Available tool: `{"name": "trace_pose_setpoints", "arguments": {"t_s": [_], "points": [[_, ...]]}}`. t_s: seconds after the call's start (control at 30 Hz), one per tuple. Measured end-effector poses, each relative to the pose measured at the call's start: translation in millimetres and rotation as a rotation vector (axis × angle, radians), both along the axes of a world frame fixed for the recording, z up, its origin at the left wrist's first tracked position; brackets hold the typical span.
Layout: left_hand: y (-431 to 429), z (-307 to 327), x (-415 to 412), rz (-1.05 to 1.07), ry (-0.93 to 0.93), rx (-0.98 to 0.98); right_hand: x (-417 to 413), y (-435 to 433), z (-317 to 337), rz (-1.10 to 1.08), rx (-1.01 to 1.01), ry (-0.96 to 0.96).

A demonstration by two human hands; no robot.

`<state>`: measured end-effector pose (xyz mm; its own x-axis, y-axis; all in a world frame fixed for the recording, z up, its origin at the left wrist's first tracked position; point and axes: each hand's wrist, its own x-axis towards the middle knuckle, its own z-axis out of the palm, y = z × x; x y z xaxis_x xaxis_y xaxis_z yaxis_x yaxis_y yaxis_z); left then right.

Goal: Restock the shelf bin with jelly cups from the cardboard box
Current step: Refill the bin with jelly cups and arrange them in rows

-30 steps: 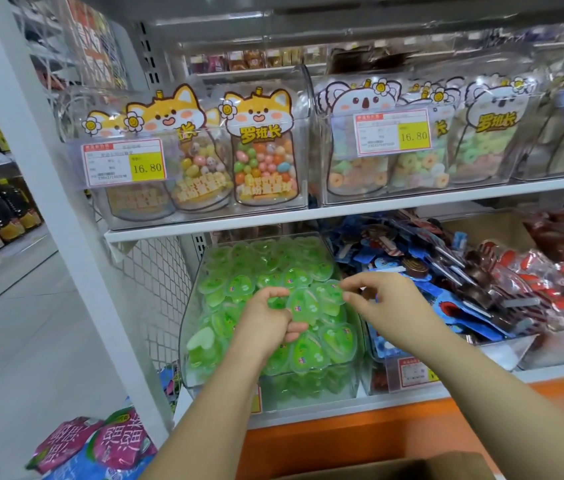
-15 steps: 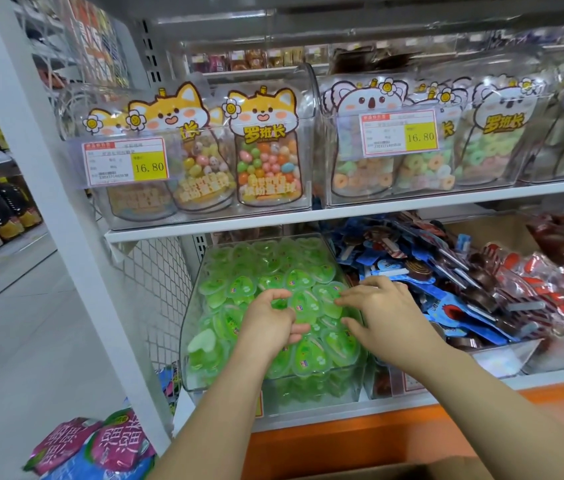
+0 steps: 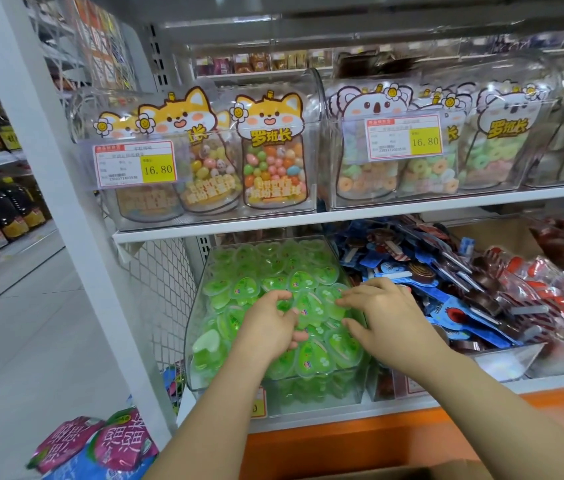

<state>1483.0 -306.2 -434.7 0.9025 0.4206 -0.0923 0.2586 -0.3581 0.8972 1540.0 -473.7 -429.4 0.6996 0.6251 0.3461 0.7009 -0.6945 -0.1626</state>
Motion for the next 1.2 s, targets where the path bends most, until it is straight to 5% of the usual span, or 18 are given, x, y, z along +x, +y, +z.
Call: {"name": "trace_pose_setpoints", "arguments": {"t_s": [0.33,0.67,1.07,1.2], "points": [[35,37,-38,0.122,-0.131,0.289,-19,26,4,0.107,0.101,-0.029],[71,20,-64,0.189,-0.145,0.579,-42,109,17,0.242,-0.145,-0.038],[81,21,-68,0.162,-0.066,0.558,-28,144,15,0.208,-0.203,0.05],[83,31,-76,-0.055,0.073,0.61,-12,125,44,0.222,-0.178,0.049]]}}
